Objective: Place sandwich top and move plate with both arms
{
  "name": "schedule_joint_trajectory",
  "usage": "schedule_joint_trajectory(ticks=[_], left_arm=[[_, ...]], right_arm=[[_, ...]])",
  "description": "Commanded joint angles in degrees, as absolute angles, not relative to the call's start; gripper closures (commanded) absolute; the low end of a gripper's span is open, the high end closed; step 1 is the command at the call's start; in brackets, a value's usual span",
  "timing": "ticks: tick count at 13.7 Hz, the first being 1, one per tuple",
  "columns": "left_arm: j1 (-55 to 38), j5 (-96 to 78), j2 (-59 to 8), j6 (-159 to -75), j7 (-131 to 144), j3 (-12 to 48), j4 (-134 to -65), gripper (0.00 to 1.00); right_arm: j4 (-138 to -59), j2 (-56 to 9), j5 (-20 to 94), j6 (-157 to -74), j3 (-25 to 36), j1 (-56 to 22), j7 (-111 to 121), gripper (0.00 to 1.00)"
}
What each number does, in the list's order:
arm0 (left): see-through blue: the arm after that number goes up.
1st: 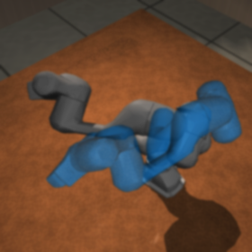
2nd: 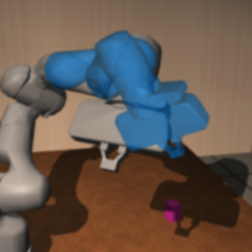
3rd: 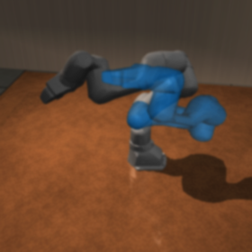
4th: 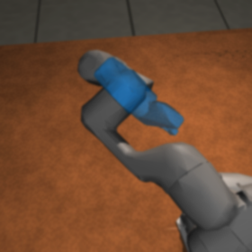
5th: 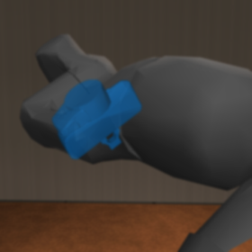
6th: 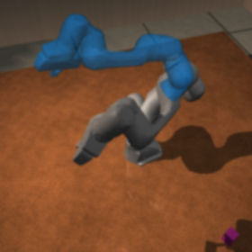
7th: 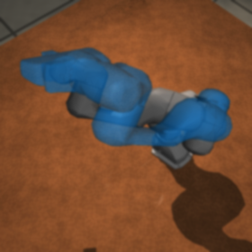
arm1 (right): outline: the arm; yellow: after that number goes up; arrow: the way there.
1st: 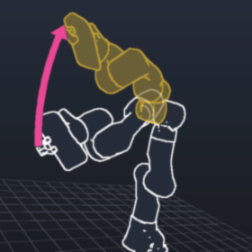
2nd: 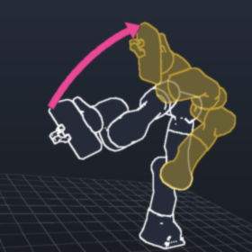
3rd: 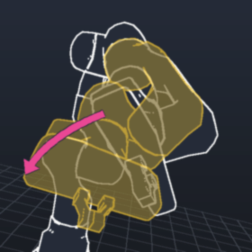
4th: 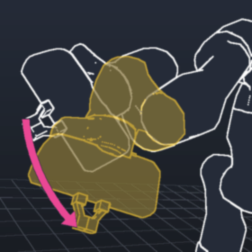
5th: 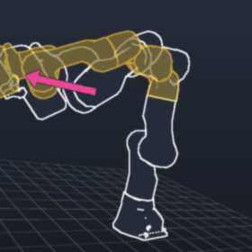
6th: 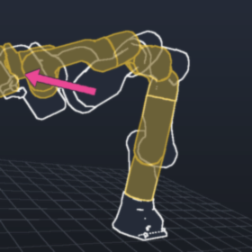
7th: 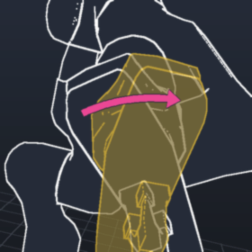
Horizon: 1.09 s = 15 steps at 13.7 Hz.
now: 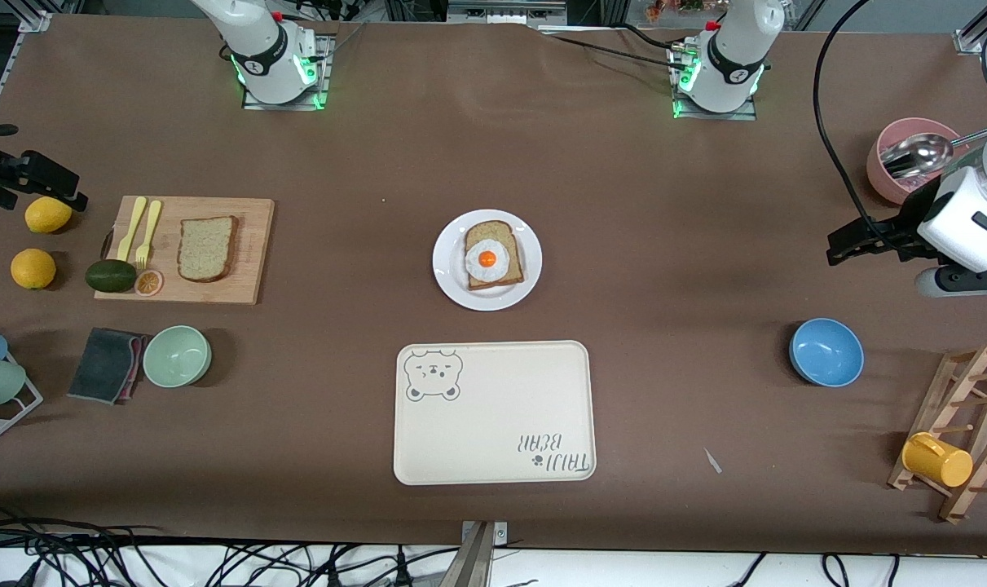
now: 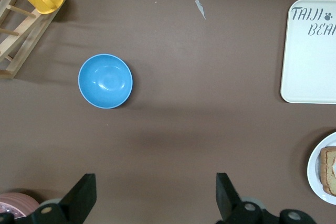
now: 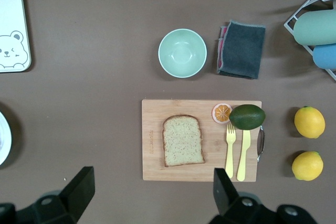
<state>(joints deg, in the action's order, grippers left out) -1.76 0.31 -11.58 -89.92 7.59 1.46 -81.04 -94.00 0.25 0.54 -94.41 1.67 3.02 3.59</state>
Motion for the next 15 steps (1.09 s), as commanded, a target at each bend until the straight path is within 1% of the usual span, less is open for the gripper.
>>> schedule_joint_trajectory(ticks=[1,15], left_arm=[[-1.8,-1.1,-11.5,-89.1,7.2,1.4,-80.2,0.00],[-1.4,-1.8,-11.5,-89.1,7.1,1.3,-80.2,0.00]], right_arm=[[-93.6,0.0,1.2,-95.3,1.7,3.0,3.5,0.00],[-93.6,0.0,1.1,-94.9,1.7,3.0,3.6,0.00]])
